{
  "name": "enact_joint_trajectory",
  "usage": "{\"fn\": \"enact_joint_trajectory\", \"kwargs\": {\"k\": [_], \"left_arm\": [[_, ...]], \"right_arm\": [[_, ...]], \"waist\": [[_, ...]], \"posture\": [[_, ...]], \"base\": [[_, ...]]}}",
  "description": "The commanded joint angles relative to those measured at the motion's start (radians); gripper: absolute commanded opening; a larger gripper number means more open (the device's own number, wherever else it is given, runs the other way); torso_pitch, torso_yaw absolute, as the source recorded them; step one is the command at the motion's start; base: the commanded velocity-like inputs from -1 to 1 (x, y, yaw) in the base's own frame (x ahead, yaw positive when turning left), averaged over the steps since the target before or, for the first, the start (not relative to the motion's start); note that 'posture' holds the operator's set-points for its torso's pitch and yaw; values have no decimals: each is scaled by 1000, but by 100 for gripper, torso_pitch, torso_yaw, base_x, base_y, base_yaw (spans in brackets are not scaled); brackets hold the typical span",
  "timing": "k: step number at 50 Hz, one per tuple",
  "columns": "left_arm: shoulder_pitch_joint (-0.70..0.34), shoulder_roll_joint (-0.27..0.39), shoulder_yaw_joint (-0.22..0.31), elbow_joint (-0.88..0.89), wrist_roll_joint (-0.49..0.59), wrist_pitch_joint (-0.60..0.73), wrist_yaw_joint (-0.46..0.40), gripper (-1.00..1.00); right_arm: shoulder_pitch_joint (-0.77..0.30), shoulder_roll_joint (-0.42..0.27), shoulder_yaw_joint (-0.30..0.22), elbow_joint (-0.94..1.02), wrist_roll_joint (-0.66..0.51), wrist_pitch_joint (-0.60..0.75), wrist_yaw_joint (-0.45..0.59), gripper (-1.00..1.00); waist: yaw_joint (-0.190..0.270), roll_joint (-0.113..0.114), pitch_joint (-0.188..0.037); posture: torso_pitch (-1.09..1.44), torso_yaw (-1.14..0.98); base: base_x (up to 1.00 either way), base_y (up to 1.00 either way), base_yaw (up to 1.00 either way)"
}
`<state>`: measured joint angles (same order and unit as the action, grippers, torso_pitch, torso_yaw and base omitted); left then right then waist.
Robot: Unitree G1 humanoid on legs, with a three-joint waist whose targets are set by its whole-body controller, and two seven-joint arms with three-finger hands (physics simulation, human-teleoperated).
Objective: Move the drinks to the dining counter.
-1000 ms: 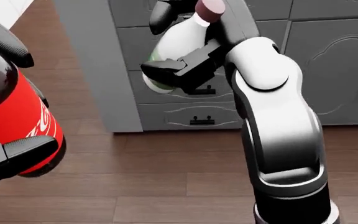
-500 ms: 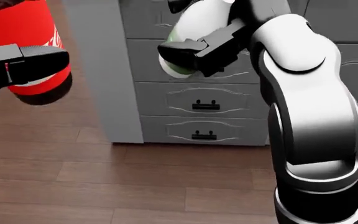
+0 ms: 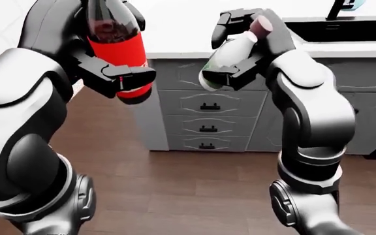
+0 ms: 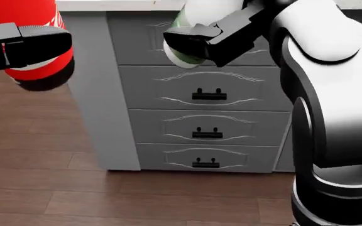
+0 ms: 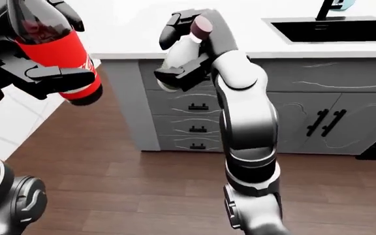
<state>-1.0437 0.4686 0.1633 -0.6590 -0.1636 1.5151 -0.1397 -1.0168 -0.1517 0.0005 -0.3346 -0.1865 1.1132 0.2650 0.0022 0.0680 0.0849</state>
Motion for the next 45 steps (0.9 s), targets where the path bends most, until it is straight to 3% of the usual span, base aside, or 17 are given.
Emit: {"fn": "enact_joint_trajectory", "kwargs": {"k": [1,7,10,13,15,21,23,24,25,26,27,33,35,37,38,40,45], "left_arm": [[-41,4,8,-19,18,-47,-2,-100],[-42,-6,3,-25,43,-42,-17,-100],[-43,-8,1,-24,52,-44,-24,-100],[-42,-12,0,-26,63,-44,-31,-100],[-42,-14,-1,-27,70,-43,-36,-100],[-57,-16,-5,-33,90,-27,-51,-100],[-57,-18,-6,-35,94,-25,-55,-100],[-59,-19,-6,-38,96,-22,-56,-100],[-60,-19,-8,-40,99,-19,-58,-100],[-59,-22,-10,-48,101,-14,-60,-100],[-57,-24,-12,-53,104,-11,-61,-100],[-57,-25,-14,-53,120,-13,-74,-100],[-60,-25,-14,-54,123,-11,-77,-100],[-61,-24,-14,-54,127,-10,-81,-100],[-61,-24,-14,-55,129,-10,-83,-100],[-64,-24,-15,-57,132,-5,-86,-100],[-56,-26,-13,-58,145,-13,-92,-100]], "right_arm": [[-52,-17,-36,-51,-12,-44,-17,-100],[-41,-19,-38,-61,-6,-45,-20,-100],[-40,-19,-39,-58,-3,-49,-23,-100],[-42,-21,-39,-65,-1,-43,-23,-100],[-45,-23,-42,-69,2,-38,-23,-100],[-56,-32,-46,-85,12,-24,-22,-100],[-58,-33,-46,-87,14,-20,-23,-100],[-59,-33,-47,-89,15,-19,-23,-100],[-59,-34,-47,-90,16,-18,-24,-100],[-59,-34,-46,-91,17,-16,-25,-100],[-60,-33,-46,-91,19,-14,-26,-100],[-63,-34,-45,-100,26,-11,-28,-100],[-62,-34,-44,-99,27,-11,-30,-100],[-66,-35,-43,-100,27,-3,-31,-100],[-66,-36,-42,-101,27,-3,-31,-100],[-66,-35,-43,-102,28,-2,-32,-100],[-66,-30,-47,-103,38,-7,-35,-100]], "waist": [[-7,4,-35],[22,-45,-41],[25,-111,-64],[19,-118,-19],[8,-110,-41],[-2,-75,-49],[-1,-25,-58],[3,31,-65],[-1,-25,-52],[1,3,-45],[7,3,-52],[-1,-31,-64],[-5,-59,-61],[-10,-119,-71],[-3,-84,-96],[-8,-102,-51],[-11,-73,-45]], "posture": [[0,0],[0,0],[0,0],[0,0],[0,0],[0,0],[0,0],[0,0],[0,0],[0,0],[0,0],[0,0],[0,0],[0,0],[0,0],[0,0],[0,0]], "base": [[62,0,0],[62,0,0],[62,0,0],[62,0,0],[62,0,0],[45,0,0],[26,0,0],[25,0,0],[23,0,0],[23,0,0],[23,0,0],[15,0,0],[6,0,0],[5,0,0],[28,0,0],[36,0,0],[33,0,0]]}}
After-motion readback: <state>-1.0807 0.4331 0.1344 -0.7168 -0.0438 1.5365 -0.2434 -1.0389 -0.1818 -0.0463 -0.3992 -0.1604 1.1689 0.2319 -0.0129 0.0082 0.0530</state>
